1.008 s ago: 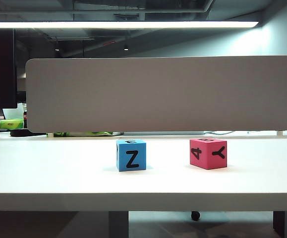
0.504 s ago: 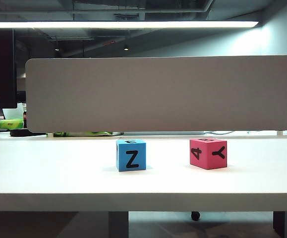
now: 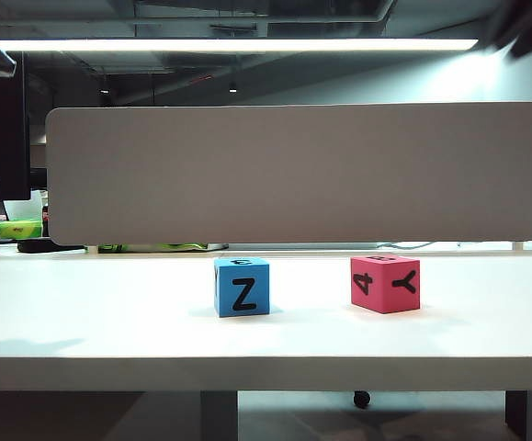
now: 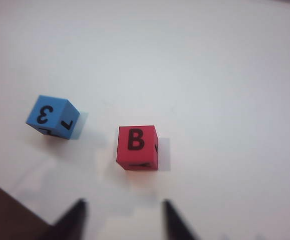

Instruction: Stack the letter block on the right onto the letter block on the left.

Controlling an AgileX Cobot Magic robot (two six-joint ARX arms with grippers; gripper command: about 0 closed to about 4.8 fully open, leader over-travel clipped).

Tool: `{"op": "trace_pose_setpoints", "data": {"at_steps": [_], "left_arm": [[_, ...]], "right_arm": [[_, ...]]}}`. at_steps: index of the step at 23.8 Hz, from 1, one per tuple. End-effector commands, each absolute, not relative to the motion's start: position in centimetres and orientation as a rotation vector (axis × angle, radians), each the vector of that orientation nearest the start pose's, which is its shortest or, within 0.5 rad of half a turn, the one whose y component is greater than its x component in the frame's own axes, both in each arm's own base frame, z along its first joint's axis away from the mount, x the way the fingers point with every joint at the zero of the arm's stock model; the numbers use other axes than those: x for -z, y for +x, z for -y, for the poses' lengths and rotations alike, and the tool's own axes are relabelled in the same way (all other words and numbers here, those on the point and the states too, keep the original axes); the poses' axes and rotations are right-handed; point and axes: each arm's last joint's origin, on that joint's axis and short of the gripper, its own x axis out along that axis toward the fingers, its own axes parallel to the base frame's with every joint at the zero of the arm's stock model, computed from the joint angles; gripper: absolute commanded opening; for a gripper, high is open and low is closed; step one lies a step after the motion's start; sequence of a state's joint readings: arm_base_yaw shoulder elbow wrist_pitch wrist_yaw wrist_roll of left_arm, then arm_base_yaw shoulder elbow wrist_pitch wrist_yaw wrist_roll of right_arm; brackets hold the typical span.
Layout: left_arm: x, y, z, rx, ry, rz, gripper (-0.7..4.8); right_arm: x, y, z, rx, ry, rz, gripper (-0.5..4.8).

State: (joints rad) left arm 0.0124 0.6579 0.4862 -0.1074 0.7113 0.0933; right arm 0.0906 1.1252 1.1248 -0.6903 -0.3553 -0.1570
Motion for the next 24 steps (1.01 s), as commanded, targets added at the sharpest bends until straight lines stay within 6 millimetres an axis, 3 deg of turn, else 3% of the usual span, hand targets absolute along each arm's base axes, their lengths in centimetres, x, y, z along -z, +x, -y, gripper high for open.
{"op": "trace_pose_setpoints", "data": {"at_steps": [1, 6, 11, 16, 24], "left_arm": [[-25.9, 15.0, 1.7, 0.721, -0.007, -0.223, -0.05], [-25.9, 15.0, 1.7, 0.72, -0.007, -0.223, -0.05], [-25.9, 15.0, 1.7, 0.72, -0.007, -0.223, -0.05], [-25.9, 15.0, 1.7, 0.721, -0.008, -0.224, -0.05], [-25.9, 15.0, 1.7, 0.721, -0.009, -0.226, -0.05]], "right_arm": [[-33.8, 27.2, -5.8, -0.471, -0.132, -0.724, 3.3], [-31.0, 34.0, -10.0, -0.432, -0.266, -0.891, 3.45], [-27.5, 37.6, -12.2, -0.461, -0.296, -1.071, 4.05], [-24.0, 38.8, -13.4, -0.493, -0.324, -1.179, 4.74], [-23.4, 38.6, -14.3, -0.494, -0.355, -1.199, 4.79]]}}
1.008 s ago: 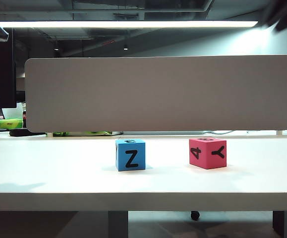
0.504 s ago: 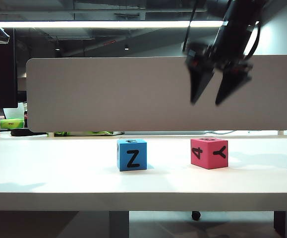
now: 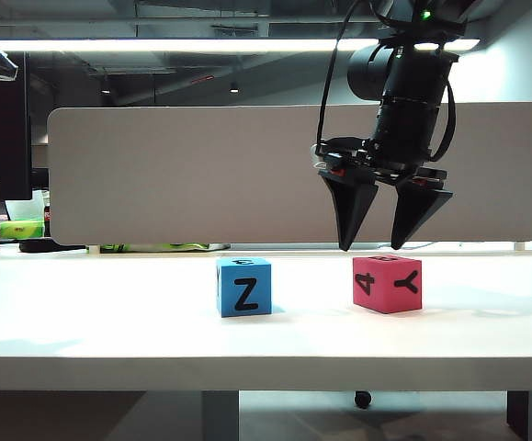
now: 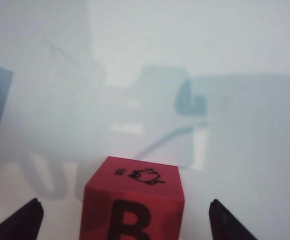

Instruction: Stack the letter block on the right onto the letter block on the left.

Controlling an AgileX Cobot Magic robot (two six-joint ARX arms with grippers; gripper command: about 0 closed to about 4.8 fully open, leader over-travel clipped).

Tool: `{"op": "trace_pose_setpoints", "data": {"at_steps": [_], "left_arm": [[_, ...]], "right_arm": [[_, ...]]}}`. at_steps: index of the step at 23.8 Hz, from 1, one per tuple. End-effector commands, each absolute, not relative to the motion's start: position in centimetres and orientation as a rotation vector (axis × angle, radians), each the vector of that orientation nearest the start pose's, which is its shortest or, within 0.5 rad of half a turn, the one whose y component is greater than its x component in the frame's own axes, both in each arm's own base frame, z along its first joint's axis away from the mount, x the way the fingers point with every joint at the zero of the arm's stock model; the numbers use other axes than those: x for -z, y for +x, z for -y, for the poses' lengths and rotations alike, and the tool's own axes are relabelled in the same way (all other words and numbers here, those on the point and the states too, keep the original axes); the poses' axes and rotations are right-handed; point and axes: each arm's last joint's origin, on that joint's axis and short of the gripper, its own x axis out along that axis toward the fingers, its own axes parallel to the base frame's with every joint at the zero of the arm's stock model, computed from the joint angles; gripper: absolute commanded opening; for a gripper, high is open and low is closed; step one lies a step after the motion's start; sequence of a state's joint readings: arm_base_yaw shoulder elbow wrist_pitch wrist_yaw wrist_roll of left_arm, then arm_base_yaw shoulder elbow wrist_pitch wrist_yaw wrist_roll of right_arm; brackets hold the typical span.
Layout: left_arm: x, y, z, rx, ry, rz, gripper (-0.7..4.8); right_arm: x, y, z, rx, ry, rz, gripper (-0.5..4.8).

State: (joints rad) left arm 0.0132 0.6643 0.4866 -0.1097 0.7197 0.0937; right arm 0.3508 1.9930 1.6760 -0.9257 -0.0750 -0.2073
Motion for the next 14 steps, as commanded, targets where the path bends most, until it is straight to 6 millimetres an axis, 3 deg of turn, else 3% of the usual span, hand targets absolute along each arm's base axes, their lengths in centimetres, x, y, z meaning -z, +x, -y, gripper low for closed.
{"op": "trace_pose_setpoints", "data": {"at_steps": [1, 12, 14], "left_arm": [[-25.9, 15.0, 1.7, 0.721, -0.009, -0.226, -0.05], [-25.7, 15.0, 1.7, 0.721, -0.016, -0.244, -0.05], [-25.7, 15.0, 1.7, 0.721, -0.016, -0.245, -0.05]], "right_arm": [[-23.3, 38.6, -14.3, -0.494, -0.356, -1.204, 4.79], [-21.2, 38.7, -14.4, -0.491, -0.368, -1.3, 4.79], [-21.0, 38.6, -14.3, -0.489, -0.372, -1.321, 4.33]]}}
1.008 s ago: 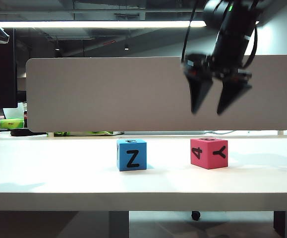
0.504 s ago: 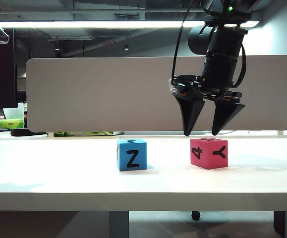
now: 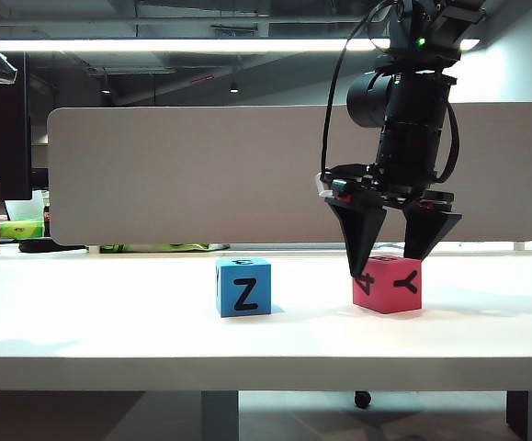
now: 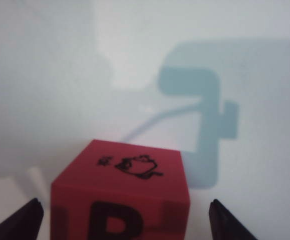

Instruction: Stack the letter block on the right onto the letter block on the left.

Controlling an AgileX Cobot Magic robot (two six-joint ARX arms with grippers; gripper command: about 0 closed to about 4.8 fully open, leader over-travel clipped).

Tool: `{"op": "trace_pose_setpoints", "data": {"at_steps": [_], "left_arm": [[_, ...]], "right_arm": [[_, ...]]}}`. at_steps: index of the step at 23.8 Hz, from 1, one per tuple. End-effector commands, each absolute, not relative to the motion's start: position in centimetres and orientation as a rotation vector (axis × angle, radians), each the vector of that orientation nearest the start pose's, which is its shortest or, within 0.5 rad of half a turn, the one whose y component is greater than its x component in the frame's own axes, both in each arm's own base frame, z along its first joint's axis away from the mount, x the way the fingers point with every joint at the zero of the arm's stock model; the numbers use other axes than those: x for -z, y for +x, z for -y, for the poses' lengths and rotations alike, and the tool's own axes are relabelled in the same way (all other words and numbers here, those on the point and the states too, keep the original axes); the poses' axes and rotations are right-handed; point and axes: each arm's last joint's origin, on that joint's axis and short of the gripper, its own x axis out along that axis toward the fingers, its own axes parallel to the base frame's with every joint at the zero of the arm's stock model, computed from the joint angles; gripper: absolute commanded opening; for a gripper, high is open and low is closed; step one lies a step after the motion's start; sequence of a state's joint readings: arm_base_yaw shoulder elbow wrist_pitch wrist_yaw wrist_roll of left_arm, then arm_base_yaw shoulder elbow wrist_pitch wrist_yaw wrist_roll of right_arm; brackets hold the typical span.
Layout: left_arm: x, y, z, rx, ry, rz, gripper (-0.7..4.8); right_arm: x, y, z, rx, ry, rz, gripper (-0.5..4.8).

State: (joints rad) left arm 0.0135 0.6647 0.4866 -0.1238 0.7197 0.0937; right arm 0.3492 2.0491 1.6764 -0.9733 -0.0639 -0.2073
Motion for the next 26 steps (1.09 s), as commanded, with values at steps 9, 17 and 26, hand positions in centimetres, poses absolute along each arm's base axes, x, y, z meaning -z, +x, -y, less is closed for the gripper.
{"op": "trace_pose_setpoints", "data": {"at_steps": [9, 17, 26], "left_arm": [[-25.7, 15.0, 1.7, 0.721, -0.016, -0.244, -0.05], [-25.7, 15.0, 1.7, 0.712, -0.014, -0.243, -0.05], [-25.7, 15.0, 1.7, 0.697, -0.011, -0.243, -0.05]], "right_arm": [[-20.9, 38.6, -14.3, -0.489, -0.373, -1.329, 3.22], [-23.1, 38.4, -16.1, -0.52, -0.402, -1.293, 3.04], [-28.4, 37.9, -19.8, -0.538, -0.379, -1.155, 3.04]]}}
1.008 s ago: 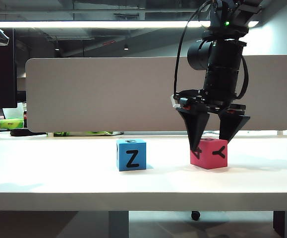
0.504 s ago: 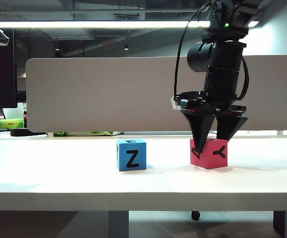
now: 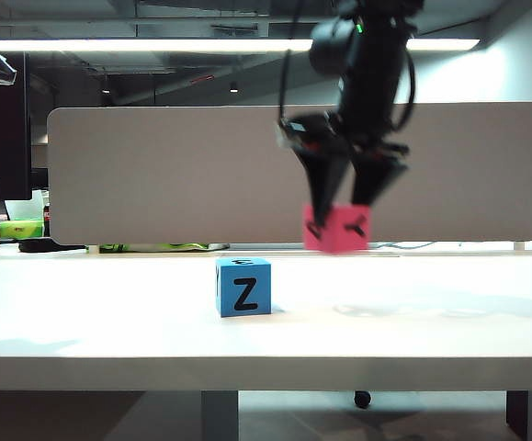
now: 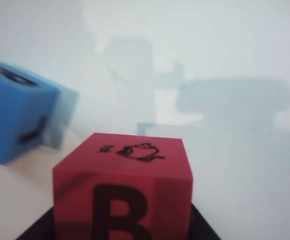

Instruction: Stack the letter block on the right onto the letter block on the left.

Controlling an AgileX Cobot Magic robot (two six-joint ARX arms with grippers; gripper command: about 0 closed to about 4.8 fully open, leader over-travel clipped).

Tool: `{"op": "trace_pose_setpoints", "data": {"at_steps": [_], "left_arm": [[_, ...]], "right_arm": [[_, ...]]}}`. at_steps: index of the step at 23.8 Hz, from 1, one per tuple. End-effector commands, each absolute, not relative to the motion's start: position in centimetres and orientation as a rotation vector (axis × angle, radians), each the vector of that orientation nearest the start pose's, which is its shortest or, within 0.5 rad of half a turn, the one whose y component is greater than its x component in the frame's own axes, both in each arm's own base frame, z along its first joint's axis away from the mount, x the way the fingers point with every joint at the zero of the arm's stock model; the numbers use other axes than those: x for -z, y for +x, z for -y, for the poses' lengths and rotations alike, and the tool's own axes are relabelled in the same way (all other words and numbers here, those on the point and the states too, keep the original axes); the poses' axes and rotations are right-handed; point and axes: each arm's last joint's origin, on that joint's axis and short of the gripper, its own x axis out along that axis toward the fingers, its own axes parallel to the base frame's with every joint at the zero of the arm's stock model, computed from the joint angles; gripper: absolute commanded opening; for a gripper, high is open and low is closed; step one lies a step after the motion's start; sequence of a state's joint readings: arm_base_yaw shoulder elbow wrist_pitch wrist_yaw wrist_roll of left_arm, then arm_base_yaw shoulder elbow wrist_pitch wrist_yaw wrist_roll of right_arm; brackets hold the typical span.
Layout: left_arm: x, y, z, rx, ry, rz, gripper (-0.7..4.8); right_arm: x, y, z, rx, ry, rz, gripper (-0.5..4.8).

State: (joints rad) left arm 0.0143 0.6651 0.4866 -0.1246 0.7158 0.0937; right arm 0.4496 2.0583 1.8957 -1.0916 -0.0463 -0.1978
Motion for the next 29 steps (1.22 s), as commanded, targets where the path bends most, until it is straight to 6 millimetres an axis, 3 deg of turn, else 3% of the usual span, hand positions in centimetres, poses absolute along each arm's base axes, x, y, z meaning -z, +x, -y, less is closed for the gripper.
{"op": "trace_pose_setpoints", "data": {"at_steps": [1, 5, 10, 29], "left_arm": [[-25.7, 15.0, 1.6, 0.682, -0.008, -0.245, -0.05], [-25.7, 15.2, 1.5, 0.61, 0.003, -0.249, -0.05], [-25.7, 15.2, 1.4, 0.597, 0.005, -0.25, -0.05], [-25.7, 15.2, 1.4, 0.597, 0.002, -0.251, -0.05]], "right_arm": [[-29.1, 37.7, -20.3, -0.533, -0.356, -1.138, 3.04], [-30.5, 36.2, -23.8, -0.517, -0.235, -1.096, 2.99], [-29.0, 35.1, -26.8, -0.453, -0.211, -1.118, 2.81], [-26.6, 35.3, -27.8, -0.392, -0.165, -1.206, 2.82]]}}
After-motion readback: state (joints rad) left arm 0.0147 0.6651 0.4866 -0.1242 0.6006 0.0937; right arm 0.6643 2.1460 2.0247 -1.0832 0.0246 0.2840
